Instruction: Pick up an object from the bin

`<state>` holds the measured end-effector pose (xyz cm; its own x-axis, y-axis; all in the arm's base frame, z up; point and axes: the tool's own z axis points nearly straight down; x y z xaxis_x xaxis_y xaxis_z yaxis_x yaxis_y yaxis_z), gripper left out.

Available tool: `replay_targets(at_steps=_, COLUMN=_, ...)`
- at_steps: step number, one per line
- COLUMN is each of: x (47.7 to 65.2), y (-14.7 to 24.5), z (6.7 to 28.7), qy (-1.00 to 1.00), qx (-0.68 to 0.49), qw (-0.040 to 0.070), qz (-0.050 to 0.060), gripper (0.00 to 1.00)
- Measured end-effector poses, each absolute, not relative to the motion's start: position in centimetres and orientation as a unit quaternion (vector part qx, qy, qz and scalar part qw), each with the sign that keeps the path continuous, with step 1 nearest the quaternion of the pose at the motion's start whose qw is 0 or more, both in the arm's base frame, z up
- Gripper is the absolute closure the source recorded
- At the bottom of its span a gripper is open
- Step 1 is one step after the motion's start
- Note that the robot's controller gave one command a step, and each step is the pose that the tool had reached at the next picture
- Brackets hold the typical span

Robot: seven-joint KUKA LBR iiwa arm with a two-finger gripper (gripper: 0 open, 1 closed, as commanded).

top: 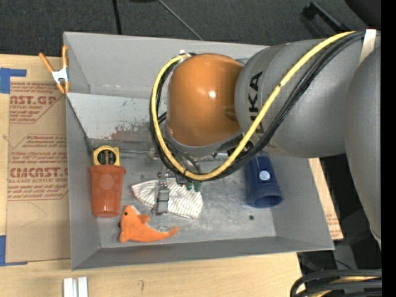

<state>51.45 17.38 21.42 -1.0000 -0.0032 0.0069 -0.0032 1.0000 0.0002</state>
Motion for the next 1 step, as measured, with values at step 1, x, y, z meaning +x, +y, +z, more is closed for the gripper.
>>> replay_targets(at_steps=1, x=51.63, y=17.3, z=21.86, qy=-1.0, qx=0.001, qw=0.0, qz=-0.001, gripper=0.0)
